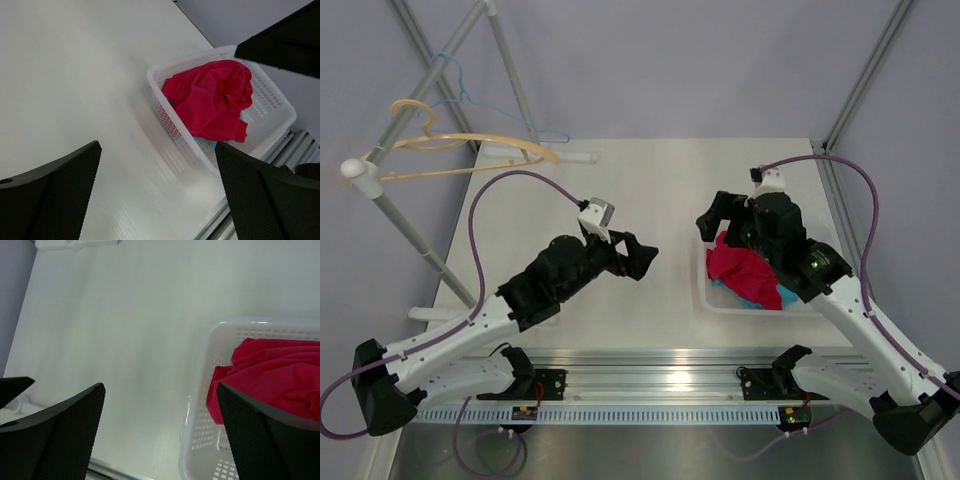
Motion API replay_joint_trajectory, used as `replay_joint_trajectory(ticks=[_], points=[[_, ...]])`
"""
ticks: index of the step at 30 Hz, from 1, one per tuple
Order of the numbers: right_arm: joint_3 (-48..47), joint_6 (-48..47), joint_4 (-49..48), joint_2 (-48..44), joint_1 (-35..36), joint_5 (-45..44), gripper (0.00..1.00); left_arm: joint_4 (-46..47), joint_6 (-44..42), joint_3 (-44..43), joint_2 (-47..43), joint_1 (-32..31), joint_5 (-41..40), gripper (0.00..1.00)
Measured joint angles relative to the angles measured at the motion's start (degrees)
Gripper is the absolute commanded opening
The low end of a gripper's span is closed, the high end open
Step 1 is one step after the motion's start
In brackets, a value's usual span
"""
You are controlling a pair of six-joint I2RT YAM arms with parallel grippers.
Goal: Remove the t-shirt from the hanger
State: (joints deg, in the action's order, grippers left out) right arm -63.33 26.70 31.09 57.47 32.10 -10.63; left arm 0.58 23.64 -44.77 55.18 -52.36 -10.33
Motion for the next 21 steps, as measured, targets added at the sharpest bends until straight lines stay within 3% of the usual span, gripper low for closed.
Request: replay_joint_trajectory(ticks=[7,16,21], points=[[9.60,-0.59,-6.73,-4.37,9.09,-0.22,1.00,0.00,-4.26,0.04,-0.74,-8.61,-2.67,0.99],[16.31,-0.83,-14.05,-14.14,9.44,-0.31,1.00,7.54,-8.50,7.85,-5.81,-13.44,-6.34,0.99],[16.22,-0.83,-15.19,-13.40,9.44,-0.61,1.00,8.52,-9.73,8.83,-5.99,-13.42,-8.70,0.99]])
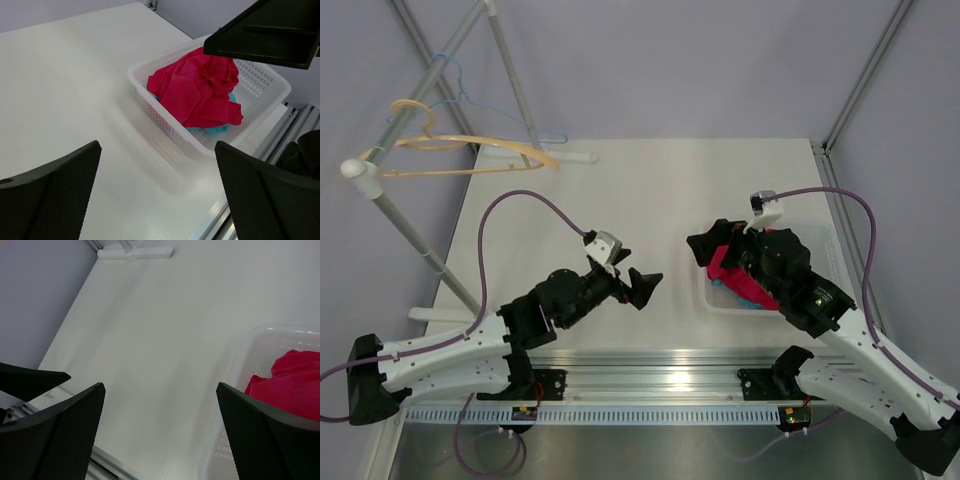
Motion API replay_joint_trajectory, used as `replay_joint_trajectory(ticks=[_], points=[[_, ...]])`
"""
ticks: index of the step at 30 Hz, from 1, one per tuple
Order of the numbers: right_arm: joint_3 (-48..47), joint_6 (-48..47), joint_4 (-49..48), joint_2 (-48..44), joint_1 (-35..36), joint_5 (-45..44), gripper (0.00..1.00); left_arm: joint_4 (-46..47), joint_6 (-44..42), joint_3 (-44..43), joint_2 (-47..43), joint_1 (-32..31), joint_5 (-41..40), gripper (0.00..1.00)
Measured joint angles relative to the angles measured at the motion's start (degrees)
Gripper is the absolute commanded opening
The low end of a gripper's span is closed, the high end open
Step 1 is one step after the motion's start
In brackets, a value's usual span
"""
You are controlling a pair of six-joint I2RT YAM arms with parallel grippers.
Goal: Remove the t-shirt from the hanger
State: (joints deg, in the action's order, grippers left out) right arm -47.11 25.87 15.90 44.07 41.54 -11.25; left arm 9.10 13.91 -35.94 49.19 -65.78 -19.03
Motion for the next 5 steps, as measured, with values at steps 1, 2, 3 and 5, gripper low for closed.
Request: replay_joint_trajectory(ticks=[1,2,3,5], points=[[0.02,0.00,-0.11,0.33,0.00,0.02,1.00,0.17,-0.20,0.00,0.00,0.00,-0.31,0.99],[0.04,0.00,-0.26,0.48,0.00,0.02,0.99,0.22,-0.26,0.00,0.00,-0.02,-0.42,0.99],[0.07,0.00,-0.26,0.50,0.00,0.02,0.99,0.28,-0.33,0.00,0.00,-0.02,-0.52,0.99],[0.09,0.00,-0.26,0.46,0.00,-0.02,1.00,0.48,-0.35,0.00,0.00,-0.02,-0.83,0.99]])
